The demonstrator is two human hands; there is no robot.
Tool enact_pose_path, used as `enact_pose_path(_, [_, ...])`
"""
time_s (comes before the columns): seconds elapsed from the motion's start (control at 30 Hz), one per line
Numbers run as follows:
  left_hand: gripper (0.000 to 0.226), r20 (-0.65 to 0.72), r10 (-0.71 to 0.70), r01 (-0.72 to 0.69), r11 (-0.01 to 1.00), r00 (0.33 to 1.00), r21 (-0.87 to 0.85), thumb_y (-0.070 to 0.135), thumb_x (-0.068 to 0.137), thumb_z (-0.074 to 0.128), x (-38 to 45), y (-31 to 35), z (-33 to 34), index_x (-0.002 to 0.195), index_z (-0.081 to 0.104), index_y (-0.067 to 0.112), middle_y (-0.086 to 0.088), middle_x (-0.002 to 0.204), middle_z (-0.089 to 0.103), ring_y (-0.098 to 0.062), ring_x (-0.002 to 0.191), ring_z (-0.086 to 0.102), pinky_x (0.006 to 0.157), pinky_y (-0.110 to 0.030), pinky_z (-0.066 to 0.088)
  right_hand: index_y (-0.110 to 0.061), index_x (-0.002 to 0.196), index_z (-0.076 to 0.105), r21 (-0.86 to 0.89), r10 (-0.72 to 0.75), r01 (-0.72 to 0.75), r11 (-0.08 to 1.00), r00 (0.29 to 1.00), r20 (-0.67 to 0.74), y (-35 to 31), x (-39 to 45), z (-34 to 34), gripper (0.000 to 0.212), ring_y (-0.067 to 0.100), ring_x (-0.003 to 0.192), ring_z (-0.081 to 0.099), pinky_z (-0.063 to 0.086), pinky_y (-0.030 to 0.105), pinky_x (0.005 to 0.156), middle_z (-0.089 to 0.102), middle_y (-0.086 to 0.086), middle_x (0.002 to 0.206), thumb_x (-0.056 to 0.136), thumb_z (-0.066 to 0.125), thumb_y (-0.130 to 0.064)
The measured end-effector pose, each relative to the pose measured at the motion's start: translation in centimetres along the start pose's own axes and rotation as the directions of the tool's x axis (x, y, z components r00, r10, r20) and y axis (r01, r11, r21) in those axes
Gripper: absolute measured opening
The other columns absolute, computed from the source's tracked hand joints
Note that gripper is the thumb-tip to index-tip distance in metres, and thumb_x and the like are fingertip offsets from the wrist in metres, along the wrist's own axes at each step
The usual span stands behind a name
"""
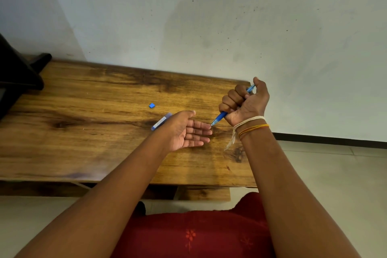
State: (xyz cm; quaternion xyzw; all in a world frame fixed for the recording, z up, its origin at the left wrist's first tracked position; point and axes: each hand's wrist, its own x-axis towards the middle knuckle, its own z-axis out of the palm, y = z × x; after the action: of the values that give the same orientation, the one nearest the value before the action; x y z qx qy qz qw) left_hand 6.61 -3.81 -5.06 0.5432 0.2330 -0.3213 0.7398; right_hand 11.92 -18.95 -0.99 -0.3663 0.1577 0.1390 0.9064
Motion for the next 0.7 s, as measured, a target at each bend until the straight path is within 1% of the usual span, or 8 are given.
enact_pose_path(0.17, [0.057, -0.003, 0.004, -0.004, 1.000, 1.000, 0.002, 0.040, 0.100, 0.031, -0.07, 0.01, 0.05, 0.087, 0.071, 0.001, -0.014, 0.085, 0.076, -0.025, 0.076, 0.073, 0.067, -0.031, 0.055, -0.021, 0.041, 0.023, -0.010, -0.008, 0.008, 1.000, 1.000, -0.007, -0.04, 0.01, 0.05, 0.051, 0.012, 0.040, 0.008, 0.014, 0.017, 0.045, 0.016, -0.005, 0.036, 0.086, 0.033, -0.044])
enact_pose_path(0.27, [0.056, -0.001, 0.005, -0.005, 1.000, 1.000, 0.004, 0.039, 0.100, 0.031, -0.16, 0.01, 0.07, 0.087, 0.071, 0.001, -0.013, 0.085, 0.076, -0.025, 0.076, 0.072, 0.067, -0.031, 0.055, -0.021, 0.042, 0.023, -0.006, -0.003, 0.003, 1.000, 1.000, -0.008, -0.04, 0.05, -0.04, 0.053, 0.011, 0.037, 0.010, 0.015, 0.016, 0.044, 0.016, -0.005, 0.036, 0.086, 0.034, -0.047])
enact_pose_path(0.43, [0.056, -0.005, 0.004, -0.004, 1.000, 1.000, 0.009, 0.039, 0.099, 0.031, -0.17, 0.00, 0.12, 0.089, 0.071, 0.001, -0.014, 0.087, 0.076, -0.025, 0.078, 0.072, 0.067, -0.031, 0.055, -0.021, 0.041, 0.023, -0.003, -0.005, 0.005, 1.000, 1.000, -0.006, -0.04, 0.16, -0.19, 0.051, 0.011, 0.034, 0.013, 0.015, 0.017, 0.045, 0.016, -0.006, 0.037, 0.084, 0.034, -0.045])
enact_pose_path(0.53, [0.056, -0.007, 0.005, -0.005, 1.000, 1.000, 0.012, 0.039, 0.099, 0.032, -0.10, 0.03, 0.09, 0.089, 0.071, 0.001, -0.014, 0.087, 0.076, -0.025, 0.077, 0.073, 0.067, -0.030, 0.055, -0.021, 0.041, 0.023, 0.005, -0.002, 0.002, 1.000, 1.000, -0.009, 0.04, 0.24, -0.28, 0.053, 0.012, 0.037, 0.010, 0.014, 0.017, 0.045, 0.016, -0.005, 0.037, 0.085, 0.035, -0.048])
enact_pose_path(0.6, [0.055, -0.010, 0.005, -0.004, 1.000, 1.000, 0.016, 0.039, 0.099, 0.032, -0.06, 0.04, 0.08, 0.089, 0.071, 0.001, -0.013, 0.087, 0.076, -0.025, 0.076, 0.073, 0.066, -0.030, 0.055, -0.021, 0.041, 0.023, 0.008, -0.002, 0.002, 1.000, 1.000, -0.011, 0.02, 0.28, -0.26, 0.052, 0.013, 0.040, 0.008, 0.014, 0.017, 0.046, 0.016, -0.005, 0.037, 0.085, 0.035, -0.046])
enact_pose_path(0.7, [0.055, -0.008, 0.007, -0.006, 1.000, 1.000, 0.021, 0.039, 0.099, 0.033, -0.05, 0.00, 0.06, 0.089, 0.071, 0.001, -0.014, 0.088, 0.076, -0.025, 0.077, 0.073, 0.066, -0.030, 0.055, -0.021, 0.040, 0.023, 0.019, -0.003, 0.003, 1.000, 1.000, -0.012, -0.03, 0.32, -0.25, 0.052, 0.013, 0.040, 0.008, 0.014, 0.017, 0.045, 0.016, -0.006, 0.036, 0.084, 0.035, -0.046])
